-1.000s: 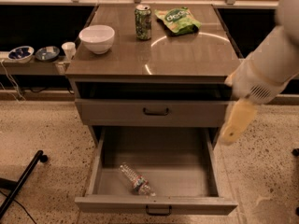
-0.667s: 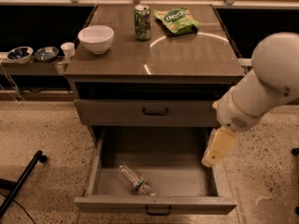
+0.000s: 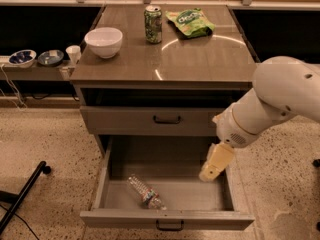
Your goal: Pick water bottle from middle drawer and place on counter
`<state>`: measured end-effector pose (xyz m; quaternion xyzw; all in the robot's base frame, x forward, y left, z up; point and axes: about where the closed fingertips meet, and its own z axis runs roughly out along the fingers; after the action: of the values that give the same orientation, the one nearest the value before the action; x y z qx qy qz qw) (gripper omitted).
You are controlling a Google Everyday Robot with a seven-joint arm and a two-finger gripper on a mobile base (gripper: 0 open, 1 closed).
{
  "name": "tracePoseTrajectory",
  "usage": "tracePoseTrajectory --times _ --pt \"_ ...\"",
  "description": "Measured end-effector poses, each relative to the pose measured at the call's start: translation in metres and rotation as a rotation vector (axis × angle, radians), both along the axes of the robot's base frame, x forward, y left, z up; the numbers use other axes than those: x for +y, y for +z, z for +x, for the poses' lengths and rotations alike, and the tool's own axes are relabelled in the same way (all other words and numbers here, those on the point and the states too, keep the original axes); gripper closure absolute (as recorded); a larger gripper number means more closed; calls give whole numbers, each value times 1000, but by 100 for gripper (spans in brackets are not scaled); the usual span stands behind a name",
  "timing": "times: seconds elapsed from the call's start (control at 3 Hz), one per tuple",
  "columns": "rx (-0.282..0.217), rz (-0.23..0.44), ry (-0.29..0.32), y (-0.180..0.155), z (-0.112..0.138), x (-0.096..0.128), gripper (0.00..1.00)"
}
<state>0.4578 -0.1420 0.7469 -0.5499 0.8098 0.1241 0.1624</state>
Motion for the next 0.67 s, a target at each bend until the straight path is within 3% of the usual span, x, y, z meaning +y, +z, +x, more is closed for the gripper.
tracePoseTrajectory --times 0.33,0.67 --pt "5 139 -11 -53 -19 49 0" --pt "-51 195 -43 -82 -27 69 0"
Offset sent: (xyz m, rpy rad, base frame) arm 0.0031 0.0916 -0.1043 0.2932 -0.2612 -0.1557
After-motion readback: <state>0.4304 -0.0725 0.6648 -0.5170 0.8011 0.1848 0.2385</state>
